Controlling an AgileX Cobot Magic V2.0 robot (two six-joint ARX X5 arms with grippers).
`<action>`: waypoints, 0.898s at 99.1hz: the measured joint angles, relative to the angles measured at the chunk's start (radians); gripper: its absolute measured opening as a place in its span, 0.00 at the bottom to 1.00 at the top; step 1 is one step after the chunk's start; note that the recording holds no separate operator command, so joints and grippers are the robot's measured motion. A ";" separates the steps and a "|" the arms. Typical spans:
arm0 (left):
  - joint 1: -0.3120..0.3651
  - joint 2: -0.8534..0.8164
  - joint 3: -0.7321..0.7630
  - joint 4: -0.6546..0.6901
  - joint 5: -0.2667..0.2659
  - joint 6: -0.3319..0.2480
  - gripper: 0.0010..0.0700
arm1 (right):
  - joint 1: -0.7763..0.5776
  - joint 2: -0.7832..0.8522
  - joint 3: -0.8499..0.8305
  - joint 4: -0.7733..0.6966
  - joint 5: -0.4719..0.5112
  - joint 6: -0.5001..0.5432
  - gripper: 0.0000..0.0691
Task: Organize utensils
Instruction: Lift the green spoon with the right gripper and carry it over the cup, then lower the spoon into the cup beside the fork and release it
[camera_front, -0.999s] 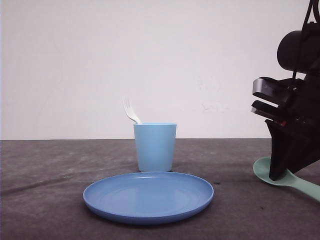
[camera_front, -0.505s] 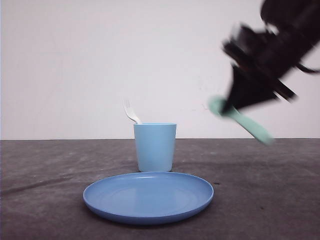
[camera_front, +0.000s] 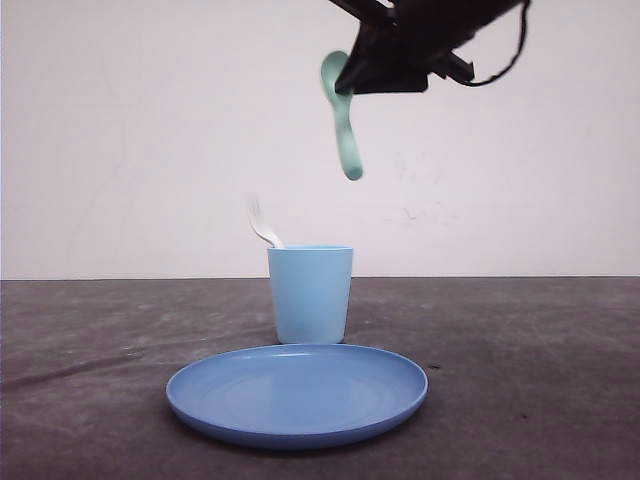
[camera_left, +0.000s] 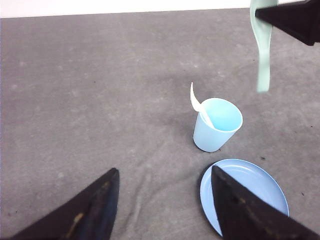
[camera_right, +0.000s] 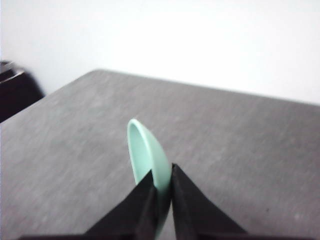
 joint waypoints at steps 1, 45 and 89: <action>0.000 0.000 0.000 0.000 0.000 0.000 0.49 | 0.003 0.001 0.000 0.004 0.006 0.000 0.04; 0.000 0.000 0.000 0.000 0.000 0.000 0.49 | 0.060 0.209 0.000 0.095 0.066 0.001 0.04; 0.000 0.000 0.000 -0.011 0.000 0.001 0.49 | 0.077 0.269 0.000 0.073 0.065 0.015 0.04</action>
